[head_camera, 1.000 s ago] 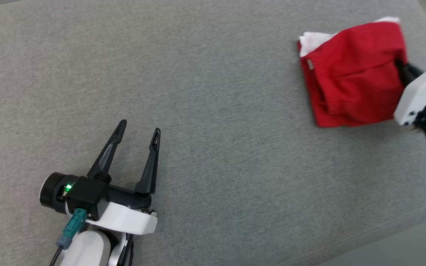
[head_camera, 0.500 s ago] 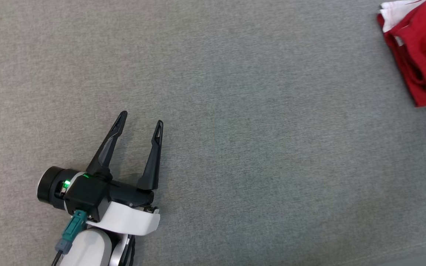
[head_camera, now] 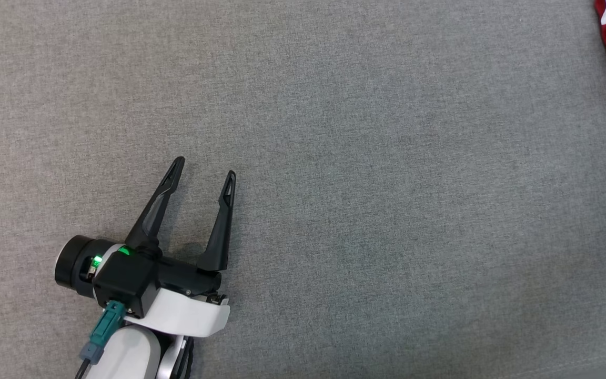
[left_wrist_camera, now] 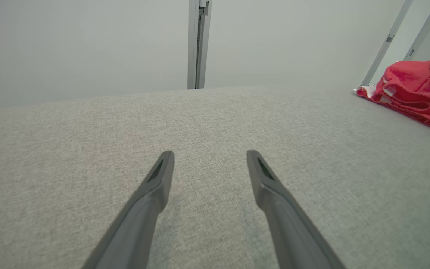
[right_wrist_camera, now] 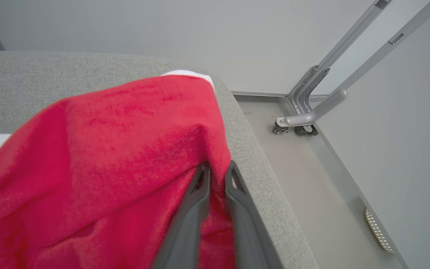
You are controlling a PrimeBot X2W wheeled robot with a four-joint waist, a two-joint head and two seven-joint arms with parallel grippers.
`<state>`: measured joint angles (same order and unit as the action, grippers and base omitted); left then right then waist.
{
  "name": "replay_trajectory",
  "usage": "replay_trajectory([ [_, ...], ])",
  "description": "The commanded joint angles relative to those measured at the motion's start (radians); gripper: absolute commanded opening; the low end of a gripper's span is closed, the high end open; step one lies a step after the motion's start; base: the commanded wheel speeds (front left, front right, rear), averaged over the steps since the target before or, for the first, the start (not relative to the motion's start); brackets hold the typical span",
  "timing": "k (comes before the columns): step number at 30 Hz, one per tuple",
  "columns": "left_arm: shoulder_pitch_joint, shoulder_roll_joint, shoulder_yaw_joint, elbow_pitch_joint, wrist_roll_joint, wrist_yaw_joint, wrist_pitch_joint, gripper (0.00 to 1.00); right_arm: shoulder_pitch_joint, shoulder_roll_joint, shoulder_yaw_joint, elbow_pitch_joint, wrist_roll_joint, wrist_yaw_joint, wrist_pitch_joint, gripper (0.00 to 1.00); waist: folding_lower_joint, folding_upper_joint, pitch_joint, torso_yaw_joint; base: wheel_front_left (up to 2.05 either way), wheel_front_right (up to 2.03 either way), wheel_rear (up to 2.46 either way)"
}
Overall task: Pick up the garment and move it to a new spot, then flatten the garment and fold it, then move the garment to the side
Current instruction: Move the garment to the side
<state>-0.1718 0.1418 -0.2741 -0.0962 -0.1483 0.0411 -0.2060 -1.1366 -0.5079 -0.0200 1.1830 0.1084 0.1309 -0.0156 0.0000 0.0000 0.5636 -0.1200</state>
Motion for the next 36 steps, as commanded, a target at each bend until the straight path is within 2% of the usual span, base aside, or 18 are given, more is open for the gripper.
replay_trajectory([
  [1, -0.021, 0.005, 0.001, -0.001, 0.001, 0.004, -0.002, 1.0, -0.011, 0.004, -0.008, 0.005, -0.016, 0.0, -0.021, 1.0, 0.0, 0.0, 0.001, 0.0, 0.0, 0.0, 0.0],
  [10, -0.029, 0.005, 0.012, 0.029, -0.019, 0.014, -0.01, 1.0, -0.039, 0.067, -0.022, 0.011, -0.073, 0.0, -0.102, 1.0, 0.0, 0.0, -0.023, -0.007, 0.0, 0.0, 0.0],
  [14, -0.032, 0.001, 0.027, 0.056, -0.035, 0.019, -0.022, 1.0, -0.034, 0.114, -0.003, -0.003, -0.028, 0.0, -0.135, 1.0, 0.0, 0.0, -0.057, 0.0, 0.0, 0.0, 0.0],
  [26, -0.001, -0.017, 0.101, 0.168, -0.106, 0.041, -0.053, 1.0, 0.073, 0.214, 0.159, -0.119, 0.112, 0.0, -0.186, 1.0, 0.0, 0.0, -0.216, 0.03, 0.0, 0.0, 0.0],
  [36, 0.095, -0.045, 0.18, 0.238, -0.16, 0.044, -0.059, 1.0, 0.303, 0.303, 0.256, -0.271, 0.213, 0.0, -0.234, 1.0, 0.0, 0.0, -0.391, 0.073, 0.0, 0.0, 0.0],
])
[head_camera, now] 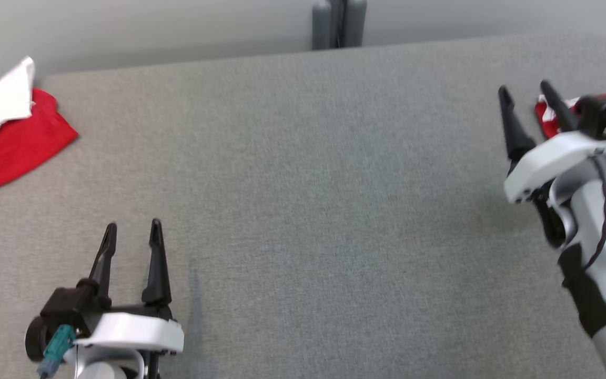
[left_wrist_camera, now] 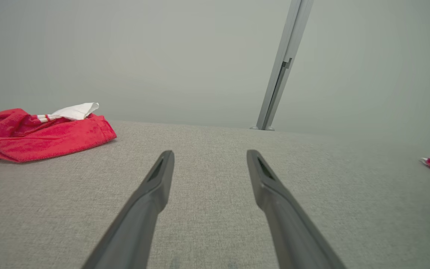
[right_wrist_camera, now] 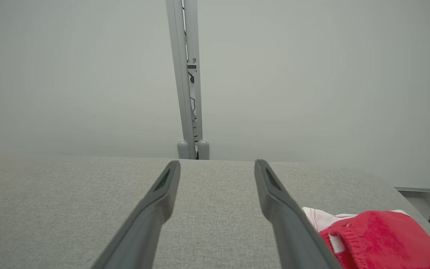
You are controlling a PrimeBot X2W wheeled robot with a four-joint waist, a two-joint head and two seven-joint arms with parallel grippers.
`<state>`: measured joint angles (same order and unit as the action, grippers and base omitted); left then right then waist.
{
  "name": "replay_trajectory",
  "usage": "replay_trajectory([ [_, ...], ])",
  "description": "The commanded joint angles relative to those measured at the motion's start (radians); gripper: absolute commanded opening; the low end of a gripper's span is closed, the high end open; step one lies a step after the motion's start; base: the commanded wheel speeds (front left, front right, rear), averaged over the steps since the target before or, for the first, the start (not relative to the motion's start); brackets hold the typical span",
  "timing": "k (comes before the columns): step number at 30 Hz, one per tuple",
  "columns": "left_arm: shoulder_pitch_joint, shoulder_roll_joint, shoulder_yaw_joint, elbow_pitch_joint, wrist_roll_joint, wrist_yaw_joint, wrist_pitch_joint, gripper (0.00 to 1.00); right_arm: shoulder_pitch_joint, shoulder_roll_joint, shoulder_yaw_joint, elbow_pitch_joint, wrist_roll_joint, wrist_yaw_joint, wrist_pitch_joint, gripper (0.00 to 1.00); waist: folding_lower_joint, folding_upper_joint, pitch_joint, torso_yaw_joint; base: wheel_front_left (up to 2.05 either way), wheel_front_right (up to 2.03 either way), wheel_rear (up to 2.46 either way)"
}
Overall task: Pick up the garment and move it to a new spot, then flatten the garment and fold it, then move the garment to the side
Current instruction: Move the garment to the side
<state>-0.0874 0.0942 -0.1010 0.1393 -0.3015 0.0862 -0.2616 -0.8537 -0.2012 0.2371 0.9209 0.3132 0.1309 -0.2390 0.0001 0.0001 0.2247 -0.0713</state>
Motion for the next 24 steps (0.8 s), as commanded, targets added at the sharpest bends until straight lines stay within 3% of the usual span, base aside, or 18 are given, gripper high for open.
replay_trajectory([
  [1, 0.024, 0.0, 0.012, 0.005, -0.006, -0.005, -0.004, 1.0, 0.048, 0.004, -0.001, -0.027, 0.011, 0.0, -0.013, 1.0, -0.0001, -0.0001, -0.068, 0.029, 0.0, 0.0, 0.0],
  [6, 0.087, -0.012, 0.023, 0.009, 0.002, -0.009, -0.004, 1.0, 0.205, 0.052, -0.042, -0.128, 0.009, 0.0, -0.023, 1.0, -0.0001, -0.0001, -0.134, 0.054, 0.0, 0.0, 0.0],
  [17, 0.187, -0.03, 0.016, -0.001, 0.02, -0.018, -0.005, 1.0, 0.577, 0.141, -0.163, -0.441, -0.12, 0.0, -0.022, 1.0, -0.0001, -0.0001, -0.2, 0.09, 0.0, 0.0, 0.0],
  [24, 0.199, -0.034, 0.012, 0.02, 0.025, -0.032, -0.004, 1.0, 0.743, 0.147, -0.127, -0.622, -0.106, 0.0, 0.014, 1.0, -0.0001, -0.0001, -0.209, 0.092, 0.0, 0.0, 0.0],
])
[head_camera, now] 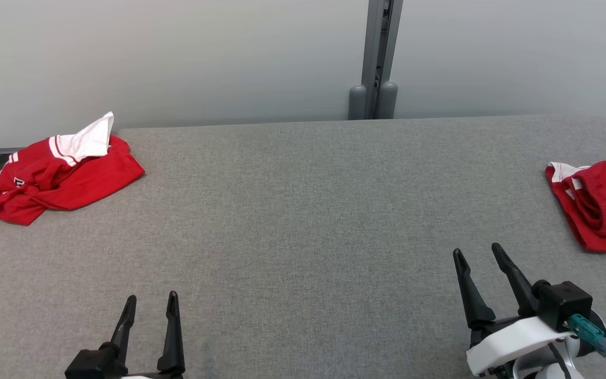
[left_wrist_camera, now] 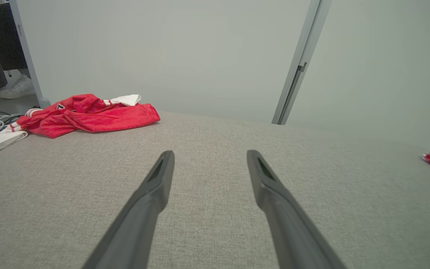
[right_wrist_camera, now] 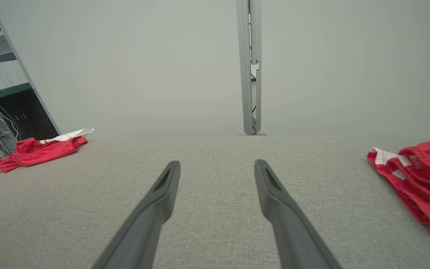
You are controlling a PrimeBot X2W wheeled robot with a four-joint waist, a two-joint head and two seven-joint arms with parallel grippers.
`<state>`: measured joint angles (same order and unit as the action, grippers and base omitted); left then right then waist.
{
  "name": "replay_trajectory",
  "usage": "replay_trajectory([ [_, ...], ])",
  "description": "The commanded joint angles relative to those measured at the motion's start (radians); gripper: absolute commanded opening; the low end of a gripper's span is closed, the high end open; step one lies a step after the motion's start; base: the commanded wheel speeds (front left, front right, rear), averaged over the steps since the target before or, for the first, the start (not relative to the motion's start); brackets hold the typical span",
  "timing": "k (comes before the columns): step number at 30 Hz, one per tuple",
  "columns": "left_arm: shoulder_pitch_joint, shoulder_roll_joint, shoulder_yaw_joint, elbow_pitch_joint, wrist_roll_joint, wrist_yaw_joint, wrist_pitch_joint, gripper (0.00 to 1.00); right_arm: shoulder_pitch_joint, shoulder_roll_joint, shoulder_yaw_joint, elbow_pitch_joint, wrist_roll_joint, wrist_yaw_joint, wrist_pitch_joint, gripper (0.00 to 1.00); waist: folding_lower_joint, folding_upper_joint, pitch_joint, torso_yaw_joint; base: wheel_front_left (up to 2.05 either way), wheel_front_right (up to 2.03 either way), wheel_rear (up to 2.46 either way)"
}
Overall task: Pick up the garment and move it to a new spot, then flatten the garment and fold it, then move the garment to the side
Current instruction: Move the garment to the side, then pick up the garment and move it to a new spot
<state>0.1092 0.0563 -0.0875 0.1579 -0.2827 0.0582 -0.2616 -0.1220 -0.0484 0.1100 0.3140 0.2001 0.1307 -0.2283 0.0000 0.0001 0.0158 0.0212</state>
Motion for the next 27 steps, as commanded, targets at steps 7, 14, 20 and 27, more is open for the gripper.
replay_trajectory([
  [7, -0.01, 0.0, -0.011, 0.011, 0.011, -0.003, -0.005, 1.0, 0.065, -0.005, 0.005, -0.093, 0.03, 0.0, 0.037, 1.0, 0.0, -0.0001, -0.001, -0.004, 0.0, 0.0, 0.0],
  [14, -0.016, -0.001, -0.013, 0.017, 0.012, -0.007, -0.005, 1.0, 0.075, -0.005, -0.011, -0.112, 0.024, 0.0, 0.045, 1.0, 0.0, -0.0001, -0.002, 0.0, 0.0, 0.0, 0.0],
  [20, -0.018, -0.002, -0.01, 0.013, 0.014, -0.008, -0.005, 1.0, 0.078, -0.005, -0.016, -0.12, 0.029, 0.0, 0.048, 1.0, 0.0, -0.0001, -0.002, 0.003, 0.0, 0.0, 0.0],
  [27, -0.016, -0.003, -0.008, 0.009, 0.016, -0.009, -0.005, 1.0, 0.078, -0.005, -0.017, -0.122, 0.032, 0.0, 0.048, 1.0, 0.0, -0.0001, -0.002, 0.005, 0.0, 0.0, 0.0],
])
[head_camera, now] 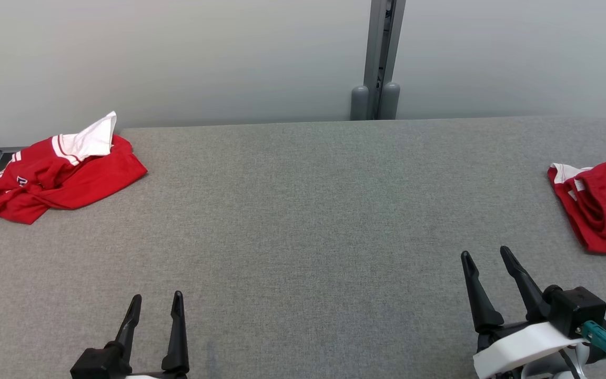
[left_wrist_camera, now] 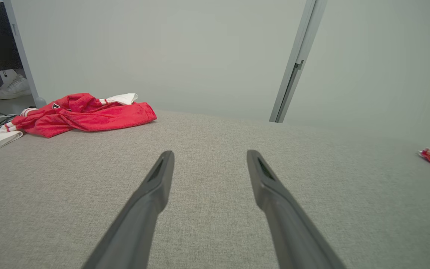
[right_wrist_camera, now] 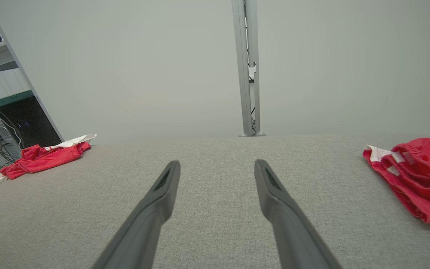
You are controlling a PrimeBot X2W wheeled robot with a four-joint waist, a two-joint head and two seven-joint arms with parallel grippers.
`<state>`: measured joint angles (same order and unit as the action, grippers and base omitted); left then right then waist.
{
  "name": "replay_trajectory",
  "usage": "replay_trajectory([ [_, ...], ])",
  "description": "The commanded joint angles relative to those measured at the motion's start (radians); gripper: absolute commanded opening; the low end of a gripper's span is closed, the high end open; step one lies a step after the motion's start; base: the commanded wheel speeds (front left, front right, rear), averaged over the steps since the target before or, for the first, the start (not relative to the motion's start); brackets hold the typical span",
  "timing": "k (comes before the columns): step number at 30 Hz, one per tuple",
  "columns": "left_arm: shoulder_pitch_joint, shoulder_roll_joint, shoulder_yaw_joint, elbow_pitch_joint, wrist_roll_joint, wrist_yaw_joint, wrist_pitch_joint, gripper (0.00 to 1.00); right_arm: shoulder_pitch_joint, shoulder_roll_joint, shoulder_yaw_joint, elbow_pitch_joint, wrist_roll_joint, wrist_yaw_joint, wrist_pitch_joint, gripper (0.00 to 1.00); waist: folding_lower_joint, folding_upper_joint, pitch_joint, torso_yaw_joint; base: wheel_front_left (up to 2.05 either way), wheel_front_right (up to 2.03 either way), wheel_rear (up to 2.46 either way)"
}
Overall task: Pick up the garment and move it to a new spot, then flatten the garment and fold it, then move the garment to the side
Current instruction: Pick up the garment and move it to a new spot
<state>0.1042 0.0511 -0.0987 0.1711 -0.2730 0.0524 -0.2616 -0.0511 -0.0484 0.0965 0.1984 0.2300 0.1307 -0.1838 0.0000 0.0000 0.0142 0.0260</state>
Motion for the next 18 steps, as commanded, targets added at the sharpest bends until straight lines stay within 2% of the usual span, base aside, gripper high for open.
replay_trajectory([
  [1, -0.011, 0.002, 0.002, -0.004, 0.007, -0.003, -0.005, 1.0, 0.007, -0.005, -0.004, -0.007, 0.002, 0.0, 0.003, 1.0, 0.0, 0.0, 0.0, 0.0, 0.0, 0.0, 0.0],
  [6, -0.015, 0.002, -0.001, -0.002, 0.008, -0.005, -0.005, 1.0, 0.009, -0.004, -0.003, -0.007, 0.003, 0.0, 0.005, 1.0, 0.0, 0.0, 0.0, 0.009, 0.0, 0.0, 0.0],
  [10, -0.018, 0.002, -0.004, -0.003, 0.008, 0.0, -0.005, 1.0, 0.013, -0.004, -0.003, -0.008, 0.001, 0.0, 0.006, 1.0, 0.0, 0.0, -0.004, 0.042, 0.0, 0.0, 0.0],
  [18, -0.022, 0.002, -0.003, -0.006, 0.012, 0.0, -0.005, 1.0, 0.003, -0.004, 0.013, -0.014, 0.003, 0.0, 0.003, 1.0, 0.0, 0.0, -0.007, 0.22, 0.0, 0.0, 0.0],
])
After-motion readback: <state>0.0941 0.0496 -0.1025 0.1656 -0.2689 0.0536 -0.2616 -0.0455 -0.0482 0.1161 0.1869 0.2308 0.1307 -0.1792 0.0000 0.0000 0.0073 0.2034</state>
